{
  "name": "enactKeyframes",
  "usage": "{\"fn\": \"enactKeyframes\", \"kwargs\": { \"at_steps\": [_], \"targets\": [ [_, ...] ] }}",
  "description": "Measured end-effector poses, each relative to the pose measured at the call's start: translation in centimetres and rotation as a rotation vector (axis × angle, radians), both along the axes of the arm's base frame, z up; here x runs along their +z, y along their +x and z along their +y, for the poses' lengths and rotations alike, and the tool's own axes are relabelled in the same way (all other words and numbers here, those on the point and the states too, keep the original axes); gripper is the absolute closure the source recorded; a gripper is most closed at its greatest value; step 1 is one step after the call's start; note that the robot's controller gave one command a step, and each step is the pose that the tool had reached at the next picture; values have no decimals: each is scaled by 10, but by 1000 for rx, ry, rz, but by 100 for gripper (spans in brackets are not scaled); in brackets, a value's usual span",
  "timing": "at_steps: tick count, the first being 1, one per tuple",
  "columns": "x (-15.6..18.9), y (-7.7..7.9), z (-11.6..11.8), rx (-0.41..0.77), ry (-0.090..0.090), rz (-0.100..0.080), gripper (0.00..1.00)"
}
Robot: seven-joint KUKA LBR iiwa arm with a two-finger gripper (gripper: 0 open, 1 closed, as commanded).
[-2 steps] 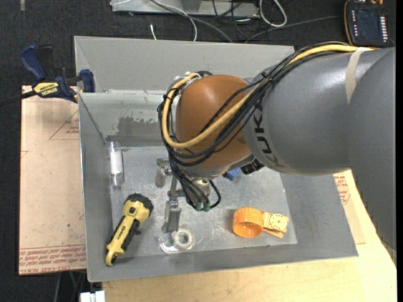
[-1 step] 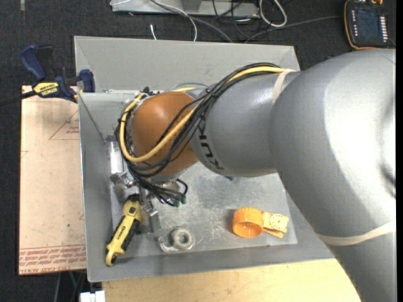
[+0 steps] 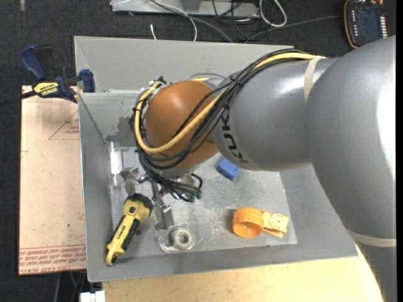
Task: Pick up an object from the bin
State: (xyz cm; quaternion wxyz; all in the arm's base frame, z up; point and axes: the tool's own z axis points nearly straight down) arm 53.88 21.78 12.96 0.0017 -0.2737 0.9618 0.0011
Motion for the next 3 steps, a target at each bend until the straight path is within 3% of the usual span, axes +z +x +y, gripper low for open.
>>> {"fn": "enactKeyframes", "kwargs": {
  "at_steps": [1, 2, 3],
  "targets": [
    [-31, -13, 33, 315, 1, 11, 0],
    [-58, -6, 25, 578, -6, 0, 0],
    [-61, -20, 27, 628, -13, 20, 100]
  ]
}}
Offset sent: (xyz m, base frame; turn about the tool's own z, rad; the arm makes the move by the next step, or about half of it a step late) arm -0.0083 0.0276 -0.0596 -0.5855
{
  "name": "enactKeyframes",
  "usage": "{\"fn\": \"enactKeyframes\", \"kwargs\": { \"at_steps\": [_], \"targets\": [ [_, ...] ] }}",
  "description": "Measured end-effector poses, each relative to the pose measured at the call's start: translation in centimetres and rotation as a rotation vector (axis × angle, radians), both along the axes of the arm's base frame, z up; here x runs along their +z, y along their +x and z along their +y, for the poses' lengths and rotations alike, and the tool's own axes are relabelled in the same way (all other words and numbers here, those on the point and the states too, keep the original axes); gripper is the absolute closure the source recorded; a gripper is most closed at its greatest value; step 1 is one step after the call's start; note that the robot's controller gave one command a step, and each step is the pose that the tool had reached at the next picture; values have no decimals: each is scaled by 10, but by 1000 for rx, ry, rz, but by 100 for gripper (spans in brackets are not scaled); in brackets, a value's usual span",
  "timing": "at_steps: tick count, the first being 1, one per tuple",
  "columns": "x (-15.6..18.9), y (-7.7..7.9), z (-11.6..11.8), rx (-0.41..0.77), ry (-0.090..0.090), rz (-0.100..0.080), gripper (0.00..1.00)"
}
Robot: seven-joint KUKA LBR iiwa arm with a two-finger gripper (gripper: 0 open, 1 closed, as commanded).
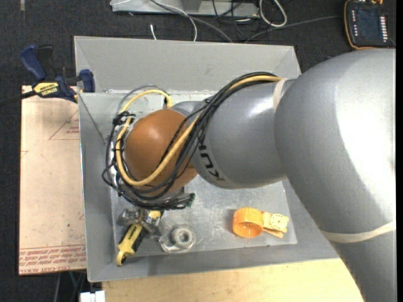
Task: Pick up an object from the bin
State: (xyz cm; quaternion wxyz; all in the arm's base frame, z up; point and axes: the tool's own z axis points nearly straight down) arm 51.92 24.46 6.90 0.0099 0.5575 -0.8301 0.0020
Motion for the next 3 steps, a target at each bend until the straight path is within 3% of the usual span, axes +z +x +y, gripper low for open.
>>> {"fn": "enactKeyframes", "kwargs": {
  "at_steps": [1, 3],
  "targets": [
    [0, 0, 0, 0, 0, 0, 100],
    [35, -1, 3, -2, 10, -2, 100]
  ]
}}
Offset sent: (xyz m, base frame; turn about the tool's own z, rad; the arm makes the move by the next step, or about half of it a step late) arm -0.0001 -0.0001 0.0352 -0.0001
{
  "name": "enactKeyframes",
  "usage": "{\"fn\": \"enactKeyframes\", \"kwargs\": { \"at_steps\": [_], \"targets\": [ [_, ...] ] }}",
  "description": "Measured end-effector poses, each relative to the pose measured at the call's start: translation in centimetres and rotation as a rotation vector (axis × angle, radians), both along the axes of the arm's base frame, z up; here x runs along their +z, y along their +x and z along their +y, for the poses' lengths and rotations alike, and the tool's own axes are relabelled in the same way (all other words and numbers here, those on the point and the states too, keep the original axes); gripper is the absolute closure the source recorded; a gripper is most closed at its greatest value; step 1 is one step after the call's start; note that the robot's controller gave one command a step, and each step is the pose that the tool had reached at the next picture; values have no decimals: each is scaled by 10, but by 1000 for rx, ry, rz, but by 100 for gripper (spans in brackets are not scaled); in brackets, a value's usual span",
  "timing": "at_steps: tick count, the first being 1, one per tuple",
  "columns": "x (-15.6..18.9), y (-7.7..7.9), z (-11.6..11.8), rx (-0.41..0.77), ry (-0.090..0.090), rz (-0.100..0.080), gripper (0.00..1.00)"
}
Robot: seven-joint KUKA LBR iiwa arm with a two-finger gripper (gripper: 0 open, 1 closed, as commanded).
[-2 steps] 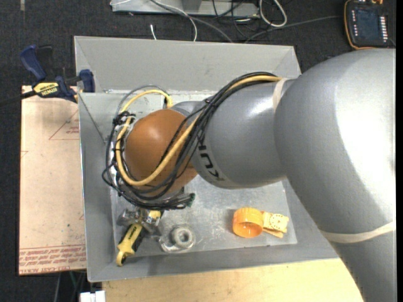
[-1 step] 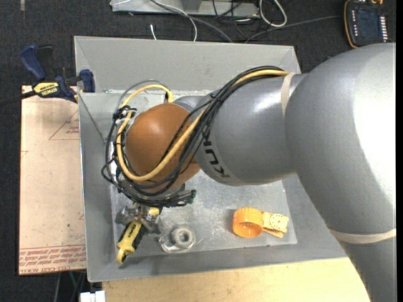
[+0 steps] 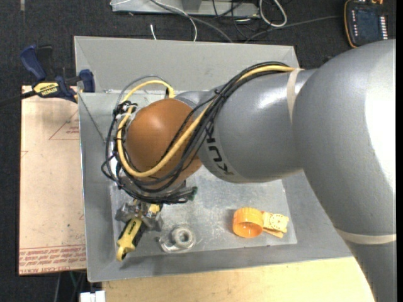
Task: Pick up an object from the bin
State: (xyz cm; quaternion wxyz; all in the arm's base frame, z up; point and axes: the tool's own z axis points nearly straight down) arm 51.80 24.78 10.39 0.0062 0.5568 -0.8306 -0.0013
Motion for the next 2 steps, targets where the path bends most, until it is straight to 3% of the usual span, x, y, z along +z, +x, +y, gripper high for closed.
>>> {"fn": "enactKeyframes", "kwargs": {
  "at_steps": [2],
  "targets": [
    [35, -2, 0, -3, 0, 5, 100]
  ]
}}
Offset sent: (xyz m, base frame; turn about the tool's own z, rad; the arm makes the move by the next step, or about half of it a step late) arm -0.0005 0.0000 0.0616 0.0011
